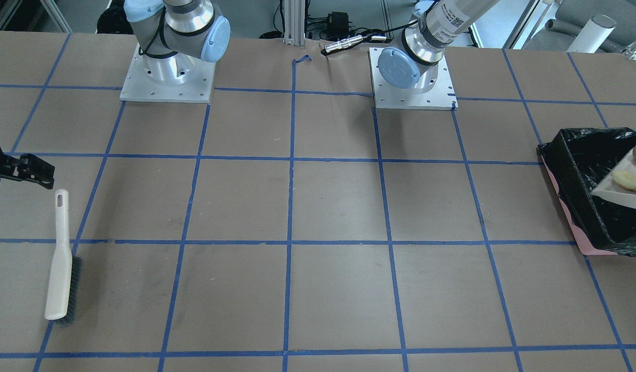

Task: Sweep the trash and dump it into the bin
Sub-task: 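Release the brush on the table and raise the right gripper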

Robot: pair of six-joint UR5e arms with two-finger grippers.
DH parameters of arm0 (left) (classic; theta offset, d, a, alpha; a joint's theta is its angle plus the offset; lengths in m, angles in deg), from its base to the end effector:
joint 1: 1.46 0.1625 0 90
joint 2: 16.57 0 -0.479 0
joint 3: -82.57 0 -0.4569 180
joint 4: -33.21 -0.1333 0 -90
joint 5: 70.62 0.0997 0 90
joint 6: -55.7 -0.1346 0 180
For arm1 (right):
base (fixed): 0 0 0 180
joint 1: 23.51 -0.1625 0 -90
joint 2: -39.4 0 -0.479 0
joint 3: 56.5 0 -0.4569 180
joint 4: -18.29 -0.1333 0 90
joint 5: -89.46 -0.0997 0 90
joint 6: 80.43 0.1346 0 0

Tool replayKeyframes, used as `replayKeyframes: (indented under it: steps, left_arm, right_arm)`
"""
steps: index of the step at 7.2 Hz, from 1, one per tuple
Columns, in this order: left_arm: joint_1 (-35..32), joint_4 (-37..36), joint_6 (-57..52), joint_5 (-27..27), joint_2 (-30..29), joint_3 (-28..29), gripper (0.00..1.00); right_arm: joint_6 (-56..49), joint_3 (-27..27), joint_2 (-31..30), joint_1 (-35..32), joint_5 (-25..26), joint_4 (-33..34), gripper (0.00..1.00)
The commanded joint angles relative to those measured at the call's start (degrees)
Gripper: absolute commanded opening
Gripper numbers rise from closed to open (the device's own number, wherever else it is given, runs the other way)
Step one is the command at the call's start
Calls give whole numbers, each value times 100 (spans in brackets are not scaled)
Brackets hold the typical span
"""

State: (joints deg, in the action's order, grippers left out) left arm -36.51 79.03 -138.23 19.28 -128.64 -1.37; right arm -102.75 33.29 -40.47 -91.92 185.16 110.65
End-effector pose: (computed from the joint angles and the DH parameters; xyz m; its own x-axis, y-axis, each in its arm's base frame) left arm 0.5542 -0.5519 0.4088 0.7318 0.6722 0.1122 0.5620 -0.6883 0.4586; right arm -0.1150 -0.6165 0.4094 -0.9989 -0.0226 0.0411 -0.0158 0.9871 0.1591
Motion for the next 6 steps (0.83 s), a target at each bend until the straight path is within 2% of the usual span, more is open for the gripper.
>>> replayKeyframes:
  steps: [1, 3, 4, 6]
  left_arm:
    - [43, -794, -267, -25, 483, -579, 0]
    - [69, -1056, -549, -34, 677, -667, 0]
    - [69, -1101, -549, -25, 817, -755, 0]
    - [70, -1337, -584, -51, 958, -879, 0]
  right_arm:
    - [900, -854, -283, -503, -138, -1164, 98]
    - [2358, -1384, -249, -1662, -138, -1317, 98]
    - [3008, -1403, -266, -1998, -174, -1308, 98]
    - [3417, -1394, -266, -2212, -235, -1169, 97]
